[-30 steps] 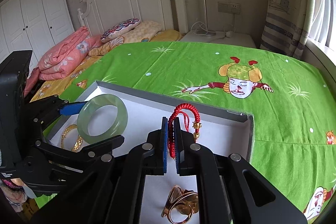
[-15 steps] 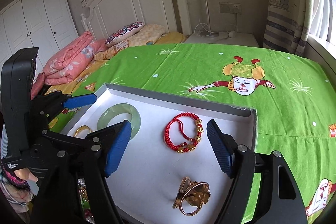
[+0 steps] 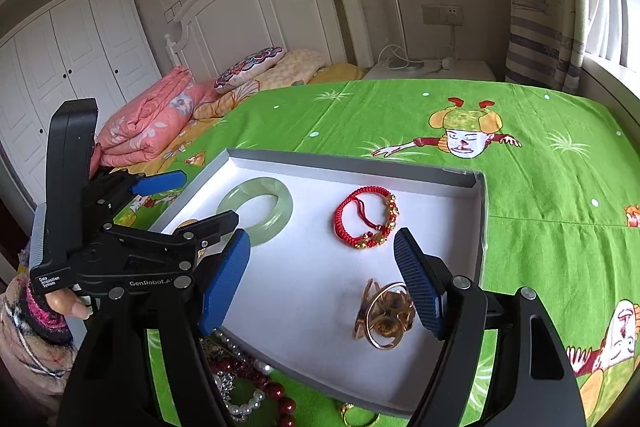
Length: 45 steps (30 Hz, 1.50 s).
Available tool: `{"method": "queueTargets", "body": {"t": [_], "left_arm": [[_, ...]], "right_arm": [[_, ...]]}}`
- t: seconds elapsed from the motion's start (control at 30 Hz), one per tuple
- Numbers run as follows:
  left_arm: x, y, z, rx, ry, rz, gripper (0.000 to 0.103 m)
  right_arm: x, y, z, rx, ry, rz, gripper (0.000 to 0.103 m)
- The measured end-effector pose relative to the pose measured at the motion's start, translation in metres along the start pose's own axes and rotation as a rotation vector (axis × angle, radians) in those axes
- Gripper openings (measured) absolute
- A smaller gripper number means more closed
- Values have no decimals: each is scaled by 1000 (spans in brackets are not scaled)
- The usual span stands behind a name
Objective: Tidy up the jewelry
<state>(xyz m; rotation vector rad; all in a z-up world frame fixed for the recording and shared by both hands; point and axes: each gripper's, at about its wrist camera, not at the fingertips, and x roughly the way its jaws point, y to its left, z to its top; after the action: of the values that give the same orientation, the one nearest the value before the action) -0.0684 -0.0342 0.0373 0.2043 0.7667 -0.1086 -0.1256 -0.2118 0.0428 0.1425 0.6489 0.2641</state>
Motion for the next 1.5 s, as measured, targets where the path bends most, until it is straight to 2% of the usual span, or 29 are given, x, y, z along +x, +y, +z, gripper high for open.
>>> {"method": "queueTargets", "body": {"t": [0.17, 0.23, 0.37, 0.5, 0.63, 0.77, 0.83, 1.0, 1.2, 1.5], "left_arm": [[-24, 13, -18, -56, -34, -4, 95], [-35, 23, -29, -104, -56, -16, 100], [-51, 50, -56, -224, -83, -29, 100], [-57, 64, -80, -262, -93, -24, 101], [-62, 80, -90, -328, -114, -89, 100], [-53, 89, -91, -379, -75, -140, 100], [-50, 92, -92, -399, -63, -144, 100], [-49, 88, -90, -381, -64, -154, 100], [-48, 87, -89, -384, -68, -164, 100], [-46, 86, -89, -384, -66, -166, 100]], "right_arm": [[-15, 3, -20, -3, -1, -1, 77], [-20, 3, -28, -1, -4, -2, 77], [-30, 6, -35, -15, -18, -5, 80], [-33, 17, -43, -73, -19, -6, 81], [-34, 32, -49, -139, -4, -19, 82], [-35, 39, -56, -181, 13, -4, 82], [-36, 42, -60, -194, 34, 5, 79], [-35, 51, -71, -248, 75, -28, 57], [-28, 52, -80, -266, 134, -81, 41], [-15, 48, -83, -253, 205, -121, 35]]}}
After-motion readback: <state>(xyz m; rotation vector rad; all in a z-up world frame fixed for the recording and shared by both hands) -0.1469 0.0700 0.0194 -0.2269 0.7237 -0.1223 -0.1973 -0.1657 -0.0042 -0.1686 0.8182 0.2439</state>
